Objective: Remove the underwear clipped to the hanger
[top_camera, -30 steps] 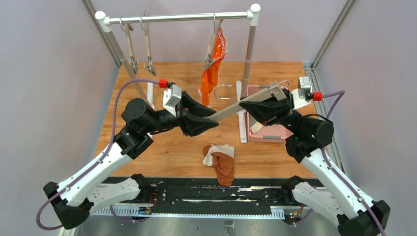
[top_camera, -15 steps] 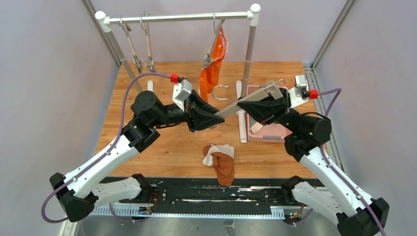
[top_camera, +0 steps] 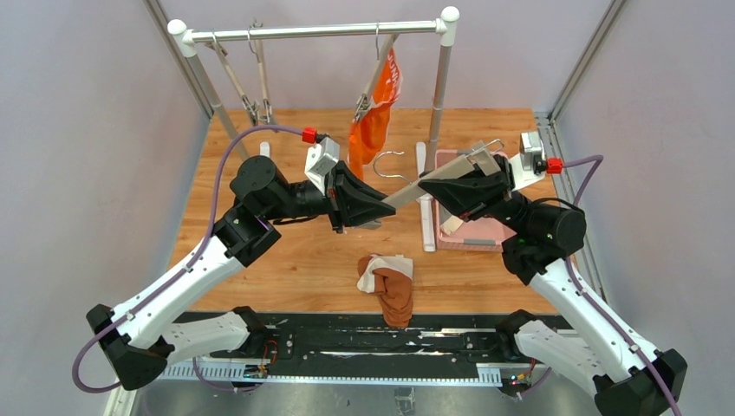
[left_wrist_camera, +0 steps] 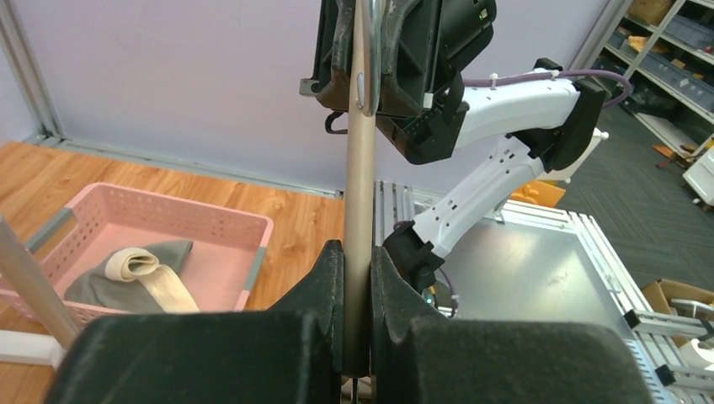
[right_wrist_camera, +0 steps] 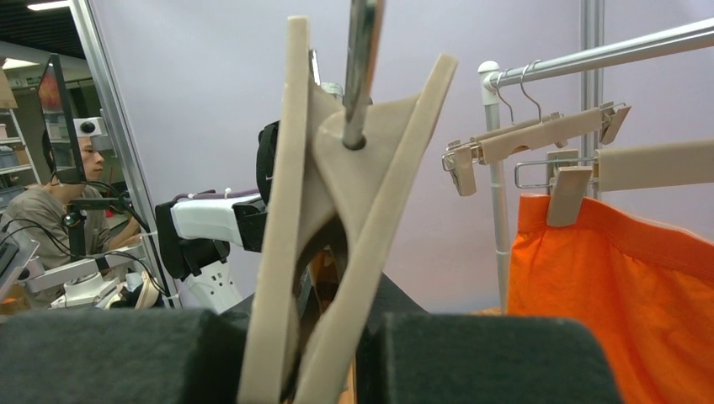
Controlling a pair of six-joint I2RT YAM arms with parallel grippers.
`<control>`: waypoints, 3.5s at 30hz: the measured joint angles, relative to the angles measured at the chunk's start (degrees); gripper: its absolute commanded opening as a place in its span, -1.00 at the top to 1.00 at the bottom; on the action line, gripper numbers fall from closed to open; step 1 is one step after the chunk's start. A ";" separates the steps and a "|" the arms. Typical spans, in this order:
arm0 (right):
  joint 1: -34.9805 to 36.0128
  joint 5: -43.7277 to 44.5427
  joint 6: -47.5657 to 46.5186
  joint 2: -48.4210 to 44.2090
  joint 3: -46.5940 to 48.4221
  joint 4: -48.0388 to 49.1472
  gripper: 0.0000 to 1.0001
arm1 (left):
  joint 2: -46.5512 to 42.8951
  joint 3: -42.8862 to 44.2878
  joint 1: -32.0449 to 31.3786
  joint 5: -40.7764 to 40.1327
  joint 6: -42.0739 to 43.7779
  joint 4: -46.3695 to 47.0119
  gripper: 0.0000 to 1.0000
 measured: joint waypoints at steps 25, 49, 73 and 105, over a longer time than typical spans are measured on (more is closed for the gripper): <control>8.61 9.16 -25.77 -4.74 1.88 -39.08 -0.34 | -18.99 9.99 -0.07 -26.58 12.33 -39.54 1.00; 38.27 59.65 -40.59 18.32 -0.81 -70.97 -0.44 | -3.02 30.34 -0.07 -70.20 11.65 -55.28 1.00; 38.29 55.98 -33.22 30.05 -2.21 -70.71 0.99 | 12.24 34.01 -0.07 -71.17 1.05 -46.29 1.00; 20.22 92.28 -58.27 -2.99 11.56 -65.00 0.99 | 23.87 41.92 0.04 -81.79 6.34 -38.82 1.00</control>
